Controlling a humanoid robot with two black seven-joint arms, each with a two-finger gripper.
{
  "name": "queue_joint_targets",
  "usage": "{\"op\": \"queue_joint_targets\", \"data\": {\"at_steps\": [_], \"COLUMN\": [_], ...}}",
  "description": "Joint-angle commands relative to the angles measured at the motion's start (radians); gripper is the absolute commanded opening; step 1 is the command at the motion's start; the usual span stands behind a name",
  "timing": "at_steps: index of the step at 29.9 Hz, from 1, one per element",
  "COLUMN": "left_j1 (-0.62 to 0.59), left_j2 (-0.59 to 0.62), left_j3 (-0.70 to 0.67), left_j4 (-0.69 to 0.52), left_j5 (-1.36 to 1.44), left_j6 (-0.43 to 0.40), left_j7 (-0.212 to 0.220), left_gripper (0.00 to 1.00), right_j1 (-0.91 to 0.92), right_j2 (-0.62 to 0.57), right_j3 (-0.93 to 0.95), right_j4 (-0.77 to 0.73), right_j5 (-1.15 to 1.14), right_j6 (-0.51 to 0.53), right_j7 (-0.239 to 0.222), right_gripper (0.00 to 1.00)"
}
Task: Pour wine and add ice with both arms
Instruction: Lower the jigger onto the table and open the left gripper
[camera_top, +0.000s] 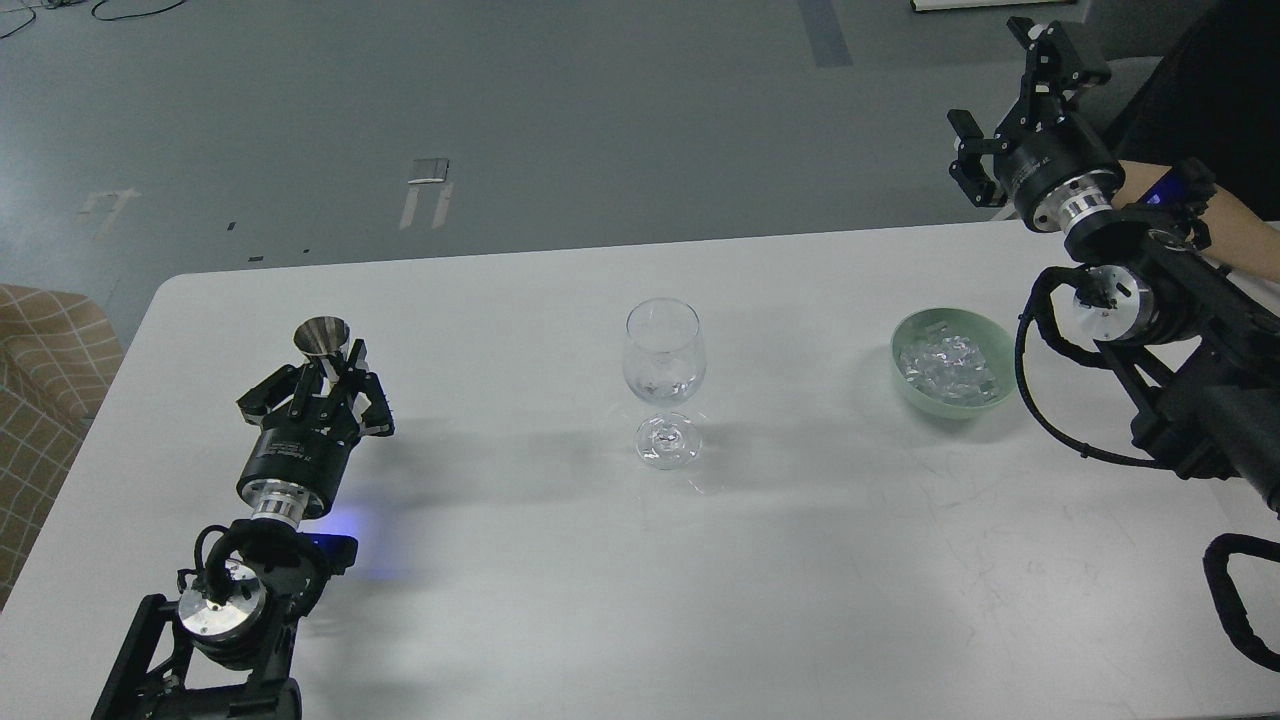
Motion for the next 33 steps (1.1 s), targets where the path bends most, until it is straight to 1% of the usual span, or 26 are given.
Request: {"op": "queue_joint_targets", "data": {"at_steps": [1, 18, 23, 33], "left_j1": [-0.003, -0.008, -0.012, -0.025], "left_j2": [0.0, 0.002, 0.005, 0.006], "left_j3": [0.0, 0.005, 0.008, 0.012], "left_j4": [0.011, 0.022, 0.059, 0.062], "left_j5": [0.002, 0.003, 0.008, 0.011], "left_j6": [0.0, 0.0, 0.0, 0.001], "left_j7": [-0.005, -0.004, -0.005, -0.005], "left_gripper": [0.39, 0.43, 0.44, 0.46], "right_j1": [-0.002, -0.008, -0.009, -0.015], "right_j2": [0.0, 0.001, 0.001, 0.001], "right_j3": [0.0, 0.0, -0.002, 0.0], "right_j4": [0.0, 0.0, 0.0, 0.0], "right_j5": [0.0, 0.0, 0.0, 0.0], "right_j6": [0.0, 0.0, 0.0, 0.0], "right_j7": [0.0, 0.0, 0.0, 0.0], "right_gripper": [1.0, 1.0, 1.0, 1.0]}}
